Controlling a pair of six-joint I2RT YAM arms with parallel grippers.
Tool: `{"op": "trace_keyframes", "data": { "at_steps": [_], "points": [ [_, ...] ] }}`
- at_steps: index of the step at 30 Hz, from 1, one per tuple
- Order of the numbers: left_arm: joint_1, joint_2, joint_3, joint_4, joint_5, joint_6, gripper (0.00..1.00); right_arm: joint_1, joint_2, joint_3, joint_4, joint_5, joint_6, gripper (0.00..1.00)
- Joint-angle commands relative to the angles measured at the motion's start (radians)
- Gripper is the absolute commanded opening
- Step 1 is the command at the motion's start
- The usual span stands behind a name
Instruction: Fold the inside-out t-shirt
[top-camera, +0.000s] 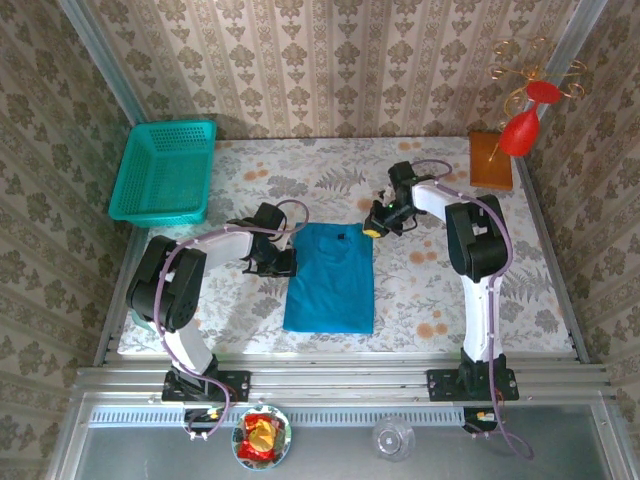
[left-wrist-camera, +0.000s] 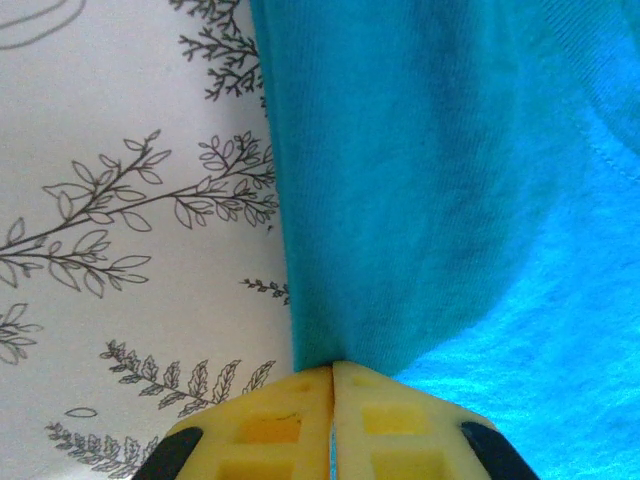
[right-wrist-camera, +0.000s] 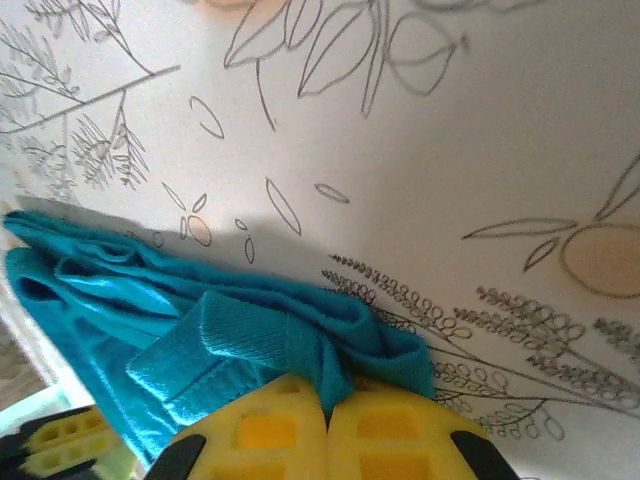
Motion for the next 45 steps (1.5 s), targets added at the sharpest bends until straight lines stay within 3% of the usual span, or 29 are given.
{"op": "trace_keyframes", "data": {
  "at_steps": [1,3,8,14,23,30,45],
  "points": [
    [0.001,0.013,-0.048,-0.070,-0.056,0.010,0.10,-0.001,0.033,0.030,-0.019,0.044,-0.013,0.05],
    [0.000,0.012,-0.051,-0.069,-0.056,0.007,0.10,-0.001,0.023,0.038,-0.039,0.071,-0.019,0.07],
    [0.001,0.009,-0.052,-0.067,-0.057,0.007,0.10,-0.001,-0.036,0.052,-0.063,0.065,-0.024,0.27],
    [0.001,0.009,-0.049,-0.069,-0.057,0.007,0.10,0.001,-0.090,0.066,-0.088,0.053,-0.028,0.33],
    [0.001,0.003,-0.054,-0.067,-0.057,0.006,0.10,0.011,-0.043,0.110,-0.183,0.189,-0.069,0.42],
    [0.001,0.003,-0.059,-0.063,-0.054,0.005,0.10,0.025,0.026,0.149,-0.198,0.217,-0.082,0.44],
    [0.001,0.012,-0.061,-0.056,-0.051,0.005,0.10,0.053,0.086,0.164,-0.145,0.133,-0.050,0.42]
  ]
}}
